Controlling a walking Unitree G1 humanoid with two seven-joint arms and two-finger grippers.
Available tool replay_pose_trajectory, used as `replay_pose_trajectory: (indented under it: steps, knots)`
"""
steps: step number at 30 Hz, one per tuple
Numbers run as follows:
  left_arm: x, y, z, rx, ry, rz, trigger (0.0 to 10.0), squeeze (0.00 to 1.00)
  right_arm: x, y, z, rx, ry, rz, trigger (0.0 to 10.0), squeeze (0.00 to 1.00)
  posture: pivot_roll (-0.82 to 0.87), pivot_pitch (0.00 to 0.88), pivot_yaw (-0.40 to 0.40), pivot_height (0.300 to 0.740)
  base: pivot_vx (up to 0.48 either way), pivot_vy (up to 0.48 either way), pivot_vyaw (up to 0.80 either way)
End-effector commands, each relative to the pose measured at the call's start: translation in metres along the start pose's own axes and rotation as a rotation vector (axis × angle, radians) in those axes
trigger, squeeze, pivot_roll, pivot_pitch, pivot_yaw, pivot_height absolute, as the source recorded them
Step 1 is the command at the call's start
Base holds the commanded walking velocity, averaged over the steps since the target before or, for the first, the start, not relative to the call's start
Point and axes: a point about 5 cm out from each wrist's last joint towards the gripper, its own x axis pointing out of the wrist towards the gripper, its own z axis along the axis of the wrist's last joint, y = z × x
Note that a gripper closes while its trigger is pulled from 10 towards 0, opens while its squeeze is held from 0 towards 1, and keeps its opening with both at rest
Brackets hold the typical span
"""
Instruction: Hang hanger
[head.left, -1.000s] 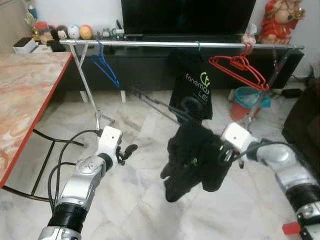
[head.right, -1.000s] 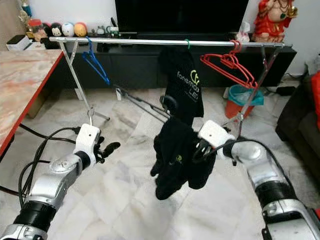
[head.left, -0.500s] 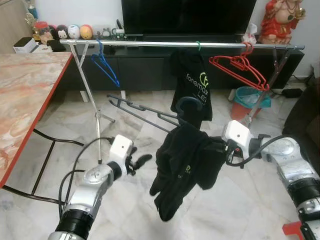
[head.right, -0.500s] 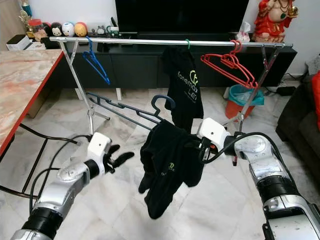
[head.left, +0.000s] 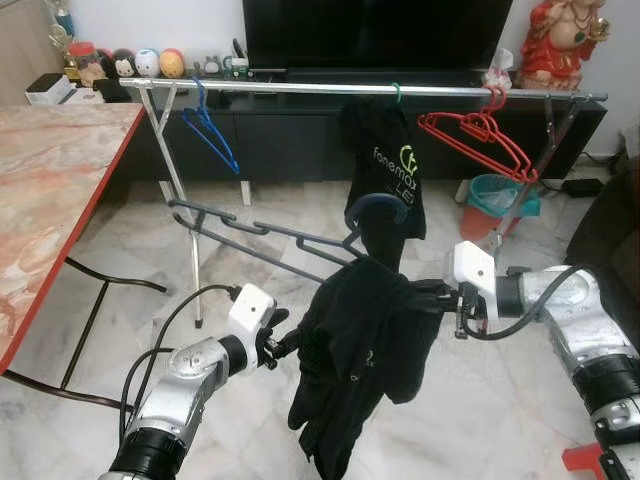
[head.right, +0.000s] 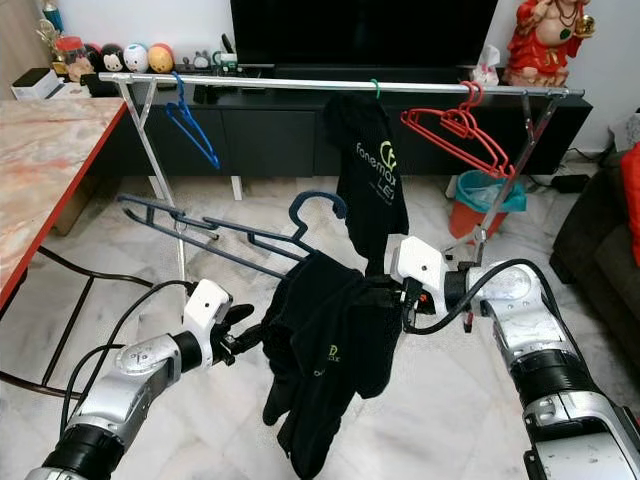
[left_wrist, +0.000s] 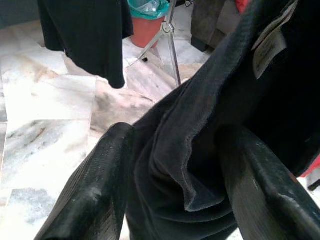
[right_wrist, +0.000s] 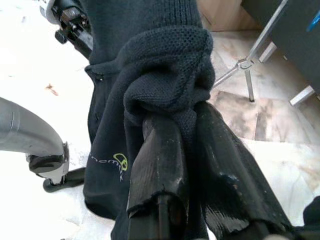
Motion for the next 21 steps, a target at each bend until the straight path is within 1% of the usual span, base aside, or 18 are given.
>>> replay_pose_trajectory:
  steps: [1, 7, 13, 14, 15, 16, 21]
  knots:
    - [0.0001, 0.0002, -0.0033, -0.008, 0.000, -0.003, 10.0, 0.00, -0.0033, -0.0015, 0.0088, -0.023, -0.042, 0.000, 0.0, 0.00, 0.05, 0.000, -0.043, 0.740, 0.000, 0.000, 0.00]
    - [0.0015, -0.0008, -0.0073, -0.005, 0.008, -0.013, 10.0, 0.00, -0.0030, 0.0020, 0.0104, -0.019, -0.051, 0.036, 0.0, 0.00, 0.05, 0.000, -0.043, 0.740, 0.000, 0.000, 0.00]
    - [0.0027, -0.0017, -0.0097, -0.009, 0.009, -0.020, 10.0, 0.00, -0.0031, 0.0033, 0.0100, -0.014, -0.049, 0.040, 0.0, 0.00, 0.05, 0.000, -0.044, 0.740, 0.000, 0.000, 0.00]
    - [0.0028, -0.0017, -0.0098, -0.010, 0.007, -0.020, 9.4, 0.00, -0.0031, 0.0034, 0.0100, -0.014, -0.049, 0.040, 0.0, 0.00, 0.05, 0.000, -0.044, 0.740, 0.000, 0.000, 0.00]
    - [0.0035, -0.0015, -0.0095, -0.012, -0.001, -0.020, 4.0, 0.00, -0.0028, 0.0045, 0.0093, -0.009, -0.047, 0.048, 0.0, 0.00, 0.05, 0.000, -0.045, 0.740, 0.000, 0.000, 0.00]
    - [0.0041, -0.0017, -0.0089, -0.014, -0.006, -0.021, 0.0, 0.00, -0.0027, 0.0048, 0.0088, -0.007, -0.045, 0.047, 0.0, 0.00, 0.05, 0.000, -0.046, 0.740, 0.000, 0.000, 0.00]
    - [0.0051, -0.0022, -0.0081, -0.016, -0.014, -0.031, 0.0, 0.00, -0.0021, 0.0048, 0.0082, 0.001, -0.045, 0.040, 0.0, 0.00, 0.05, 0.000, -0.045, 0.740, 0.000, 0.000, 0.00]
